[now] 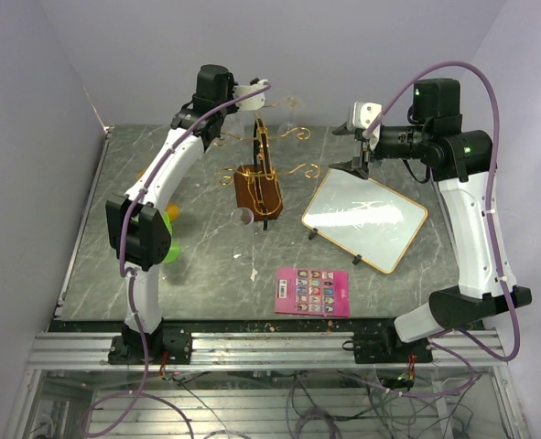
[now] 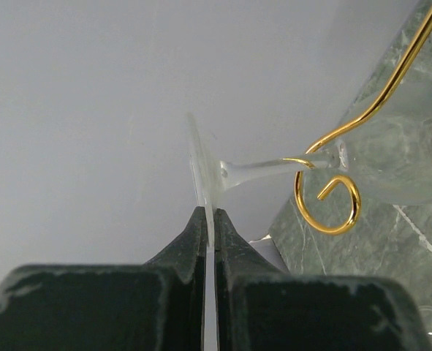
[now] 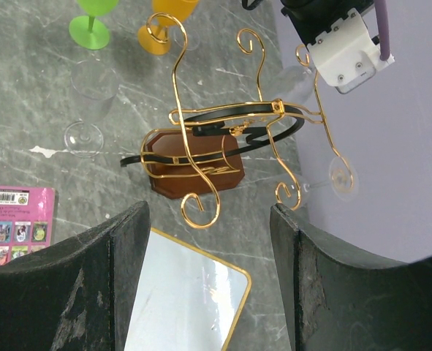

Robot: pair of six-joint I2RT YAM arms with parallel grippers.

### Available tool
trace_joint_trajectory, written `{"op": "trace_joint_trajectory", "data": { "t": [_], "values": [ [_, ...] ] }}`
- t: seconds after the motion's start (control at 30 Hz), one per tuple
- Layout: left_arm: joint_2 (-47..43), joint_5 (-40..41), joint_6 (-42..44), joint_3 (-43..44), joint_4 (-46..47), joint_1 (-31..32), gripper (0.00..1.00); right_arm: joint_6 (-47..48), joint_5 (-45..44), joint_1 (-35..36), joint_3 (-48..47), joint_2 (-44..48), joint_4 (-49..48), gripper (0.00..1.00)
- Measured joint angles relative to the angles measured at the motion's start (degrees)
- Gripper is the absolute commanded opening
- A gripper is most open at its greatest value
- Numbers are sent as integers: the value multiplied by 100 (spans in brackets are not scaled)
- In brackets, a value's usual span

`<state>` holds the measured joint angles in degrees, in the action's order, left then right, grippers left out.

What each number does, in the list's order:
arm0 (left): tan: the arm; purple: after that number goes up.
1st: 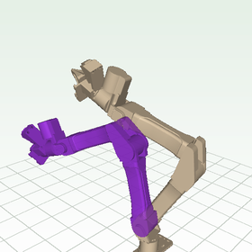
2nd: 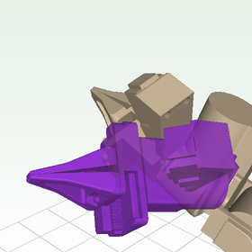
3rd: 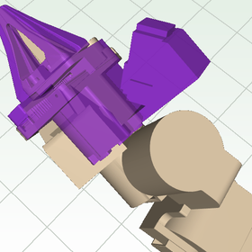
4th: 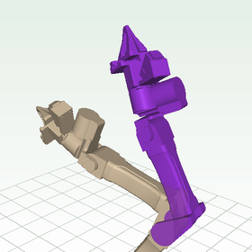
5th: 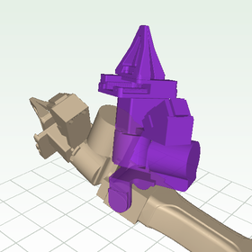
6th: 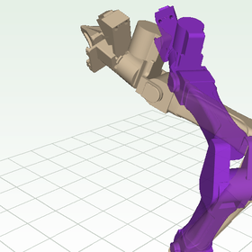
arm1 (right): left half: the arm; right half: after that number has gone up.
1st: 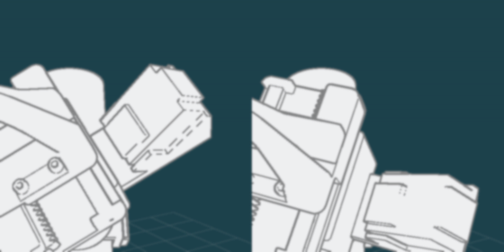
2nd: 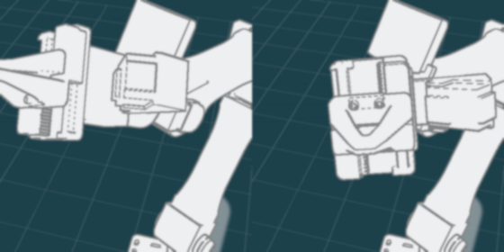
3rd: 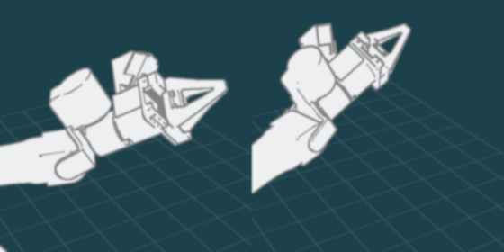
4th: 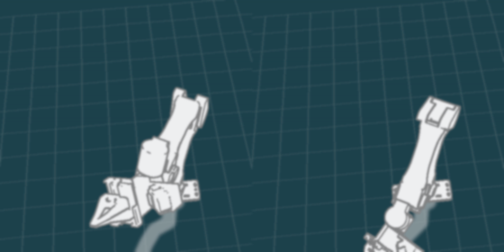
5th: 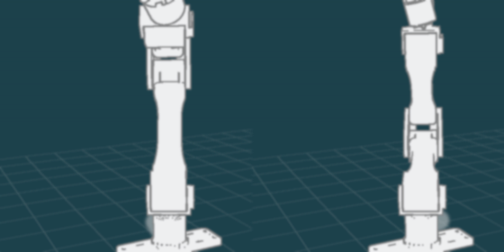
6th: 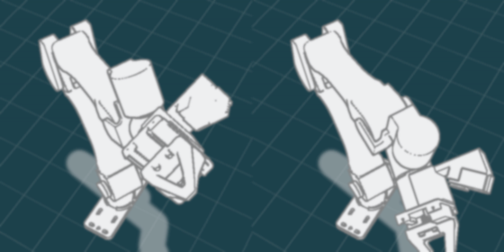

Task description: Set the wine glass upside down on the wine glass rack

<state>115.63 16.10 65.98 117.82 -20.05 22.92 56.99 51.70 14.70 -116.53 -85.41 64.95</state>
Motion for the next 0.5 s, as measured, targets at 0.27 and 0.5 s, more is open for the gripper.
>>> {"op": "trace_joint_trajectory", "data": {
  "t": [0.27,0.5],
  "values": [
    [0,120,2,-2,-66,-39,7,0,24,-2,57,0,2,66],
    [0,155,22,-2,-168,-70,7,2,44,-2,90,4,2,66]
  ]
}}
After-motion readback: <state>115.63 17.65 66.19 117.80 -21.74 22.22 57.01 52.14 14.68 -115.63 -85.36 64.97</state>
